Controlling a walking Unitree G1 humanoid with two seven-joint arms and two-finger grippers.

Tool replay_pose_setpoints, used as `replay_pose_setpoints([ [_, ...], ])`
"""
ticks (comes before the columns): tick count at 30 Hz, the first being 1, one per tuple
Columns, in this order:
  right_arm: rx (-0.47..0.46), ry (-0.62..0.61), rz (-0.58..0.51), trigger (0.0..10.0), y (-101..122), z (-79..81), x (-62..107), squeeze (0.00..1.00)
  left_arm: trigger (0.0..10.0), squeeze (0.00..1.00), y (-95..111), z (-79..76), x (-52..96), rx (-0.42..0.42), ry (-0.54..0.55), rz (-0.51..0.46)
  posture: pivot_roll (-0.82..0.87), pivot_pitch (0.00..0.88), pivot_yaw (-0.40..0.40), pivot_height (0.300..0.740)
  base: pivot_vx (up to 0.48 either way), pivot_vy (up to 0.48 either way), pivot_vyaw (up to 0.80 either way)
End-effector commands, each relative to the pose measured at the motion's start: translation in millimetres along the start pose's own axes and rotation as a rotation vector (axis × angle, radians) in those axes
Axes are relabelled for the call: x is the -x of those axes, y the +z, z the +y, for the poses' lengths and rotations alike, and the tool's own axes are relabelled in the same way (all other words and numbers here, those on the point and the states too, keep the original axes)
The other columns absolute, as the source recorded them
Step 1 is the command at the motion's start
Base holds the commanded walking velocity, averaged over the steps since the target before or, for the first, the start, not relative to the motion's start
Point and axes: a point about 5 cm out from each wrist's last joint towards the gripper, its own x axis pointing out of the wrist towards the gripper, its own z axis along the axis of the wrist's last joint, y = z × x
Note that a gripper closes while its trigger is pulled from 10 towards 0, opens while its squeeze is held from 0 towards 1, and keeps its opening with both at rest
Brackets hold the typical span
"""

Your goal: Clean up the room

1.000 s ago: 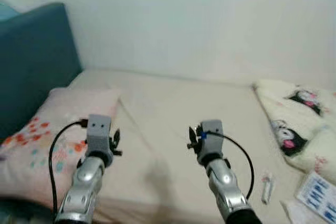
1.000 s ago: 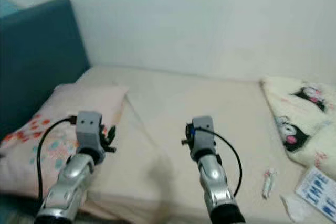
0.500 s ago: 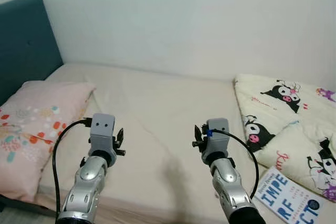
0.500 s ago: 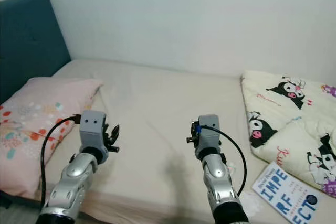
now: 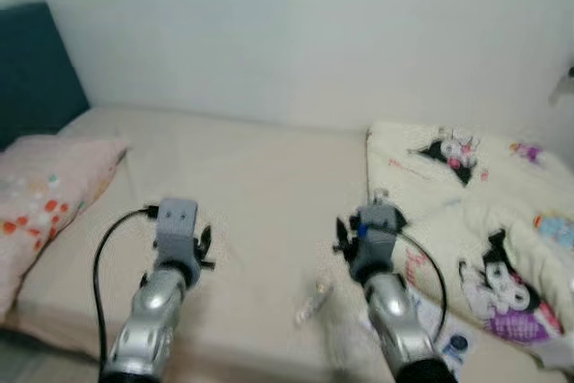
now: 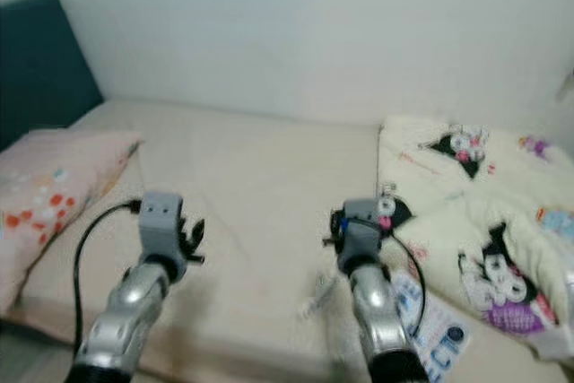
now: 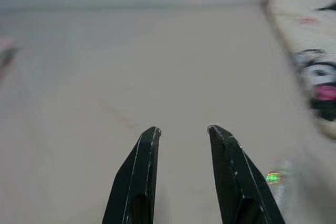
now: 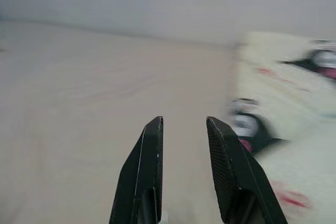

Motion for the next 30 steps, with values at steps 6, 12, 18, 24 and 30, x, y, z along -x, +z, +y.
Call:
replay_pose_setpoints([
  [6, -0.023, -0.003, -0.004, 10.0, 1, 2.9, 0.1, 0.0, 10.0, 0.0, -3, 1.9, -0.2, 0.023, 0.013, 0.003, 0.04, 0.0, -0.038, 0.74, 0.0, 0.48, 0.0],
  [12, -0.021, -0.006, -0.002, 10.0, 1, 2.0, -0.2, 0.0, 10.0, 0.0, -1, 3.1, -1.6, -0.006, 0.029, -0.002, 0.04, 0.0, -0.039, 0.74, 0.0, 0.08, 0.0],
  [18, 0.001, 0.0, 0.025, 10.0, -3, 1.5, 0.3, 0.0, 10.0, 0.0, -3, 9.5, -2.3, -0.01, 0.088, 0.005, 0.04, 0.0, -0.044, 0.74, 0.0, 0.0, 0.0],
  [24, -0.014, -0.004, 0.035, 10.0, -4, 1.5, 0.8, 0.0, 10.0, 0.0, -3, 20.0, 0.3, 0.011, 0.132, -0.002, 0.05, 0.0, -0.05, 0.73, 0.0, 0.0, 0.0],
  [30, -0.012, 0.001, 0.036, 10.0, -4, 1.2, 0.7, 0.0, 10.0, 0.0, -6, 21.0, 1.8, 0.004, 0.141, 0.004, 0.05, 0.002, -0.055, 0.705, 0.0, 0.0, 0.0],
])
